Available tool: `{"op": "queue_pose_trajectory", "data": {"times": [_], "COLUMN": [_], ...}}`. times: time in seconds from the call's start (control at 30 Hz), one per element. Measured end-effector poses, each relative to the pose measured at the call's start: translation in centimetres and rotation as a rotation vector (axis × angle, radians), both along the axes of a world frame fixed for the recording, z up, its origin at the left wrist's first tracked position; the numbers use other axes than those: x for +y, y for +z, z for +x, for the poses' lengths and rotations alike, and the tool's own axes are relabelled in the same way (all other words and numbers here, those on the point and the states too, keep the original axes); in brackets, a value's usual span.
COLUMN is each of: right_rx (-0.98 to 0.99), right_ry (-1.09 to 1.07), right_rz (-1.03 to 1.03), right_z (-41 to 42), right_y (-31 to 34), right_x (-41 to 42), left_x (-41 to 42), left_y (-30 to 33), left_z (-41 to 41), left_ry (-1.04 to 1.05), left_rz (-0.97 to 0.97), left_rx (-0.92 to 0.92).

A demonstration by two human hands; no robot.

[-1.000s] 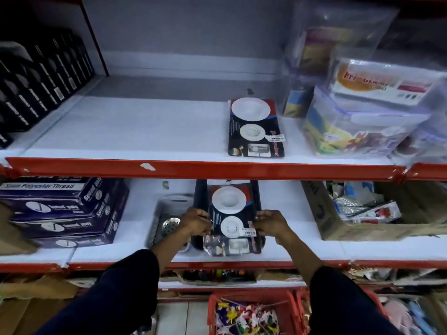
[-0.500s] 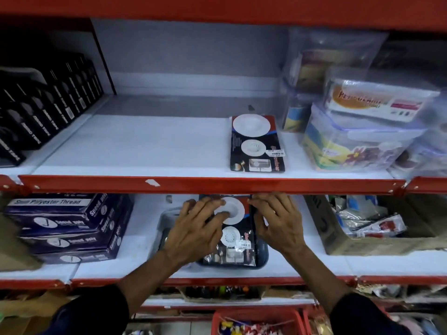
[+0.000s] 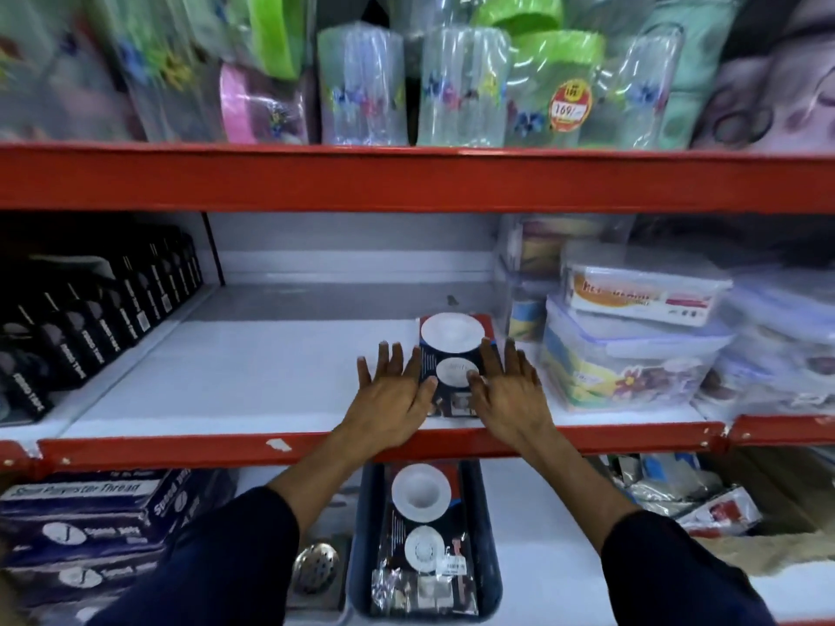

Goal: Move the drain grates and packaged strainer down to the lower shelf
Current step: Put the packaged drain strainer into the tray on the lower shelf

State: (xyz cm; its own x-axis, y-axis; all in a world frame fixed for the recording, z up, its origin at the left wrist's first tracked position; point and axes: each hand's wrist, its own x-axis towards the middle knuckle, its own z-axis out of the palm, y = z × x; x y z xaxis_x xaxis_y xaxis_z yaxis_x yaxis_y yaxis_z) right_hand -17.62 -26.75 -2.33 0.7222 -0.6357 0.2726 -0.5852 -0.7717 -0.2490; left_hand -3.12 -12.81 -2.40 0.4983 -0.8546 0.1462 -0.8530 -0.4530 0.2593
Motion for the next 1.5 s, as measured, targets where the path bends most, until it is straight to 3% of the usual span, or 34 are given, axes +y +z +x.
{"op": "queue_pose_trajectory", "data": {"times": [0.1, 0.33, 0.43, 0.5, 0.6, 0.73, 1.07, 1.2, 1.37, 1.5], "right_rx": [0.112, -0.466, -0.729, -0.783, -0.764, -0.678, -0.231, -0.099, 0.099, 0.075], "right_ry": [0.002, -0.116, -0.094, -0.018, 0.128, 0.348, 0.459, 0.308, 0.043, -0.072], "right_rz": [0.118, 0.589, 0.978, 1.147, 1.257, 1.367, 1.453, 1.568, 1.701, 1.689], "right_z": [0.7, 0.1, -0.7, -1.5, -3.3, -5.9, -9.8, -10.9, -11.8, -11.3], "right_y": [0.3, 2.0, 2.6, 2.9, 2.9, 1.3, -8.3, -13.0, -17.3, -18.5], "right_x": [-1.0, -2.4, -2.6, -2.4, -1.7, -0.7, 1.5, 2.6, 4.5, 4.8], "left_x": [-1.9, -2.3, -1.6, -0.2, 2.3, 6.2, 10.8, 11.5, 12.2, 11.6], "left_y": [0.6, 2.5, 3.0, 3.7, 4.9, 4.7, -3.2, -7.7, -13.2, -15.6], "left_z": [0.6, 0.7, 1.0, 0.8, 0.3, -0.7, -4.3, -5.8, -7.2, -6.6], "left_ry": [0.026, 0.185, 0.269, 0.258, 0.19, 0.139, 0.141, 0.204, 0.289, 0.372], "left_rz": [0.067, -0.294, -0.492, -0.585, -0.606, -0.482, -0.08, 0.059, 0.234, 0.217], "left_rx": [0.186, 0.356, 0.682, 0.893, 0.962, 1.021, 0.895, 0.923, 1.153, 1.182]}}
